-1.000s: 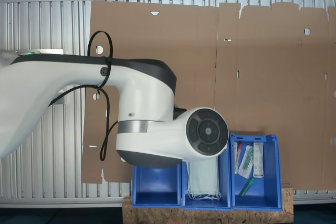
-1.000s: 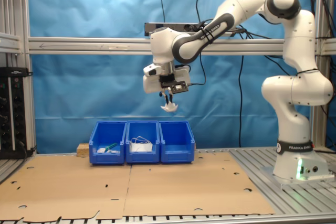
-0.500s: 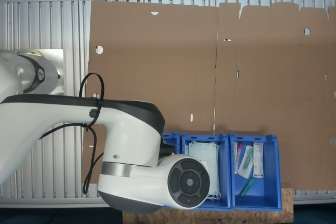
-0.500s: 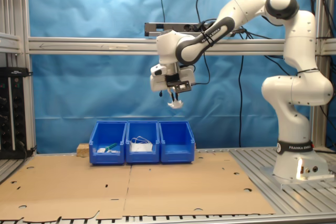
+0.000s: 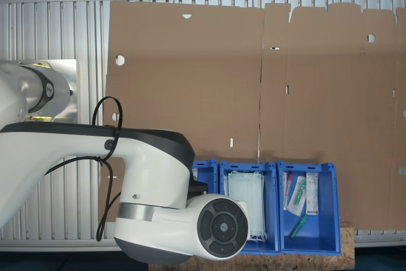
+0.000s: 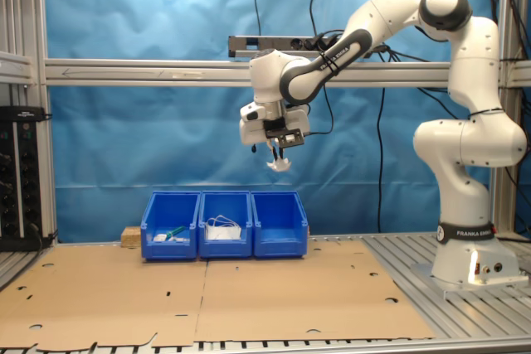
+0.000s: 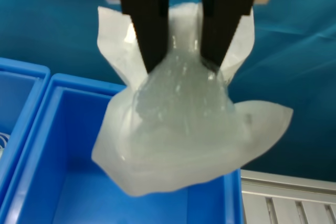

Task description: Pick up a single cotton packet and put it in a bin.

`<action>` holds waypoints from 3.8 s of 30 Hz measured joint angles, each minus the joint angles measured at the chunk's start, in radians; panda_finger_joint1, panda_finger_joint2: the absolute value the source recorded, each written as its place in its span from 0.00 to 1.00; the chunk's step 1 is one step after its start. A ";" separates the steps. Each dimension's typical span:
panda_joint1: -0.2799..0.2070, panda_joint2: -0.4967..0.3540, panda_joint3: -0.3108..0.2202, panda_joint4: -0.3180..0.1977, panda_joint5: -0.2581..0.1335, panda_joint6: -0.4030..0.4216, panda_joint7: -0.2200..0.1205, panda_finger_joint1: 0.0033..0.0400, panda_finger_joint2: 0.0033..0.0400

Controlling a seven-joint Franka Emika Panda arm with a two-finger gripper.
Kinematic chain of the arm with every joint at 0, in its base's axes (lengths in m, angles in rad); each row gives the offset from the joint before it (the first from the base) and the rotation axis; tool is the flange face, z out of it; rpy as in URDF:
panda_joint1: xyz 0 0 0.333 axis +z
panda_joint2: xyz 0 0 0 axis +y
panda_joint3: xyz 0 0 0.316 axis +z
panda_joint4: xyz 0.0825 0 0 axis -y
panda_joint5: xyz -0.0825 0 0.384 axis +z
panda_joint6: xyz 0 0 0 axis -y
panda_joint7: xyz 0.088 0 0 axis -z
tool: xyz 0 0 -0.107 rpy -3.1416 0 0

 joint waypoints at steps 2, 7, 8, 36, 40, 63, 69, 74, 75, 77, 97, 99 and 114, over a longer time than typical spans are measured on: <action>0.001 0.000 -0.001 0.000 -0.001 0.001 0.000 0.02 0.02; 0.004 0.000 -0.003 0.000 -0.003 0.003 0.000 0.02 0.02; 0.005 0.000 -0.003 0.000 -0.003 0.004 -0.003 0.02 0.02; 0.014 0.000 -0.005 0.000 -0.003 0.007 -0.024 0.02 0.02; 0.014 0.000 -0.006 0.000 -0.003 0.007 -0.024 0.08 0.08; 0.014 0.000 -0.006 0.000 -0.003 0.007 -0.025 0.94 0.94; 0.014 0.000 -0.006 0.000 -0.003 0.007 -0.025 1.00 1.00; 0.014 0.000 -0.006 0.000 -0.003 0.007 -0.025 1.00 1.00; 0.014 0.000 -0.006 0.000 -0.003 0.007 -0.025 1.00 1.00; 0.014 0.000 -0.006 0.000 -0.003 0.007 -0.025 1.00 1.00; 0.014 0.000 -0.006 0.000 -0.003 0.007 -0.025 1.00 1.00; 0.014 0.000 -0.006 0.000 -0.003 0.007 -0.025 1.00 1.00; 0.014 0.000 -0.006 0.000 -0.003 0.007 -0.025 1.00 1.00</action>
